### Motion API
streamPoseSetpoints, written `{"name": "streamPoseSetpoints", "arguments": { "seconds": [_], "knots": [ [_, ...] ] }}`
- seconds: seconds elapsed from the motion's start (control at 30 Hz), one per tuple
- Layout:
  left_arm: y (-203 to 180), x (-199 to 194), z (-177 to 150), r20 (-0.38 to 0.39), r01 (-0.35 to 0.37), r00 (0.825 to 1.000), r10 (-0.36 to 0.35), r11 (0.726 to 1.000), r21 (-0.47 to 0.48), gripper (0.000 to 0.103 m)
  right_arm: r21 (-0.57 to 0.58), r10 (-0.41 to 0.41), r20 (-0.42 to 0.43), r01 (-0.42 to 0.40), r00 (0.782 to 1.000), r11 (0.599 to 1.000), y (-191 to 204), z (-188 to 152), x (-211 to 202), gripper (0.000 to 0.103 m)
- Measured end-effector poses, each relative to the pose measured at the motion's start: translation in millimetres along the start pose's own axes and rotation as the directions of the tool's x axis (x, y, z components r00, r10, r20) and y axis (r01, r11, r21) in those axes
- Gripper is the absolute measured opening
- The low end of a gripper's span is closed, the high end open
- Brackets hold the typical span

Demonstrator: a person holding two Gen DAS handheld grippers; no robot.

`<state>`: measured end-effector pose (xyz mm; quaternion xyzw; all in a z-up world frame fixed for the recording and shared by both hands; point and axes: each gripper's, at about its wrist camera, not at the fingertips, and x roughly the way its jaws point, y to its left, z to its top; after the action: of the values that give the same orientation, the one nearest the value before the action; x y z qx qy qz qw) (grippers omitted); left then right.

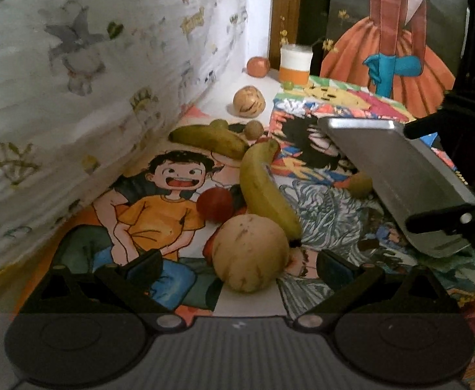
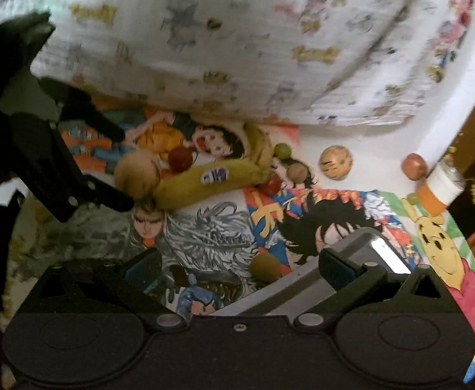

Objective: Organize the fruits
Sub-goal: 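Move left tool toward the pale melon while right tool approaches a small brown fruit, then close left gripper on the melon while right gripper closes on the small brown fruit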

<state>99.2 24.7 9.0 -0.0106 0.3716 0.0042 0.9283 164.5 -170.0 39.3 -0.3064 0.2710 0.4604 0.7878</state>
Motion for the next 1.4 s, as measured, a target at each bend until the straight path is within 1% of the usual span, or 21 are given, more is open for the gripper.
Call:
{"name": "streamPoseSetpoints", "arguments": {
  "seconds": [0.07,0.17,0.23,0.37,0.4,0.6,0.73,0.8,0.9,1.07,1.17,1.27,1.33,1.4],
  "knots": [
    [1,5,0,-0.009,0.000,1.000,0.000,1.000,-0.006,0.103,0.008,0.003,-0.012,-0.003,1.000,1.000,-1,-4,13,0.102],
    [3,11,1,-0.014,0.001,1.000,-0.001,1.000,-0.019,0.103,0.060,0.032,-0.026,-0.031,0.999,0.998,-9,-9,29,0.101],
    [3,14,1,-0.012,-0.002,1.000,0.002,1.000,-0.022,0.101,0.107,0.057,-0.023,-0.054,0.998,0.993,-17,-11,37,0.097],
    [4,20,3,-0.019,0.012,1.000,-0.013,1.000,-0.028,0.096,0.180,0.091,-0.005,-0.089,0.996,0.980,-28,-14,47,0.092],
    [4,22,3,-0.020,0.015,1.000,-0.016,0.999,-0.030,0.095,0.186,0.100,-0.003,-0.097,0.995,0.978,-29,-14,48,0.090],
    [3,24,2,-0.007,0.021,1.000,-0.021,1.000,-0.018,0.091,0.175,0.108,0.007,-0.108,0.994,0.979,-28,-12,53,0.091],
    [-1,22,1,0.003,0.034,0.999,-0.034,0.999,-0.007,0.084,0.166,0.115,0.005,-0.114,0.993,0.980,-25,-11,54,0.090],
    [-2,21,1,0.005,0.038,0.999,-0.038,0.999,-0.004,0.082,0.183,0.157,-0.010,-0.153,0.987,0.971,-24,-10,58,0.089],
    [-4,20,1,0.008,0.047,0.999,-0.047,0.999,0.000,0.078,0.238,0.189,-0.011,-0.180,0.982,0.954,-23,-10,61,0.090],
    [-5,20,1,0.013,0.063,0.998,-0.063,0.998,-0.004,0.072,0.286,0.166,0.015,-0.163,0.986,0.944,-16,-14,57,0.088],
    [-4,20,1,0.017,0.066,0.998,-0.065,0.998,-0.013,0.071,0.304,0.146,0.038,-0.150,0.989,0.941,-11,-18,52,0.082],
    [-2,19,0,0.024,0.081,0.997,-0.080,0.996,-0.029,0.068,0.325,0.117,0.054,-0.128,0.992,0.937,-7,-20,48,0.075],
    [-2,19,-1,0.025,0.078,0.997,-0.078,0.997,-0.028,0.068,0.330,0.100,0.063,-0.115,0.993,0.937,-4,-21,46,0.068],
    [-2,19,0,0.025,0.080,0.997,-0.080,0.996,-0.031,0.067,0.332,0.090,0.068,-0.108,0.994,0.937,-2,-21,46,0.067]
  ]
}}
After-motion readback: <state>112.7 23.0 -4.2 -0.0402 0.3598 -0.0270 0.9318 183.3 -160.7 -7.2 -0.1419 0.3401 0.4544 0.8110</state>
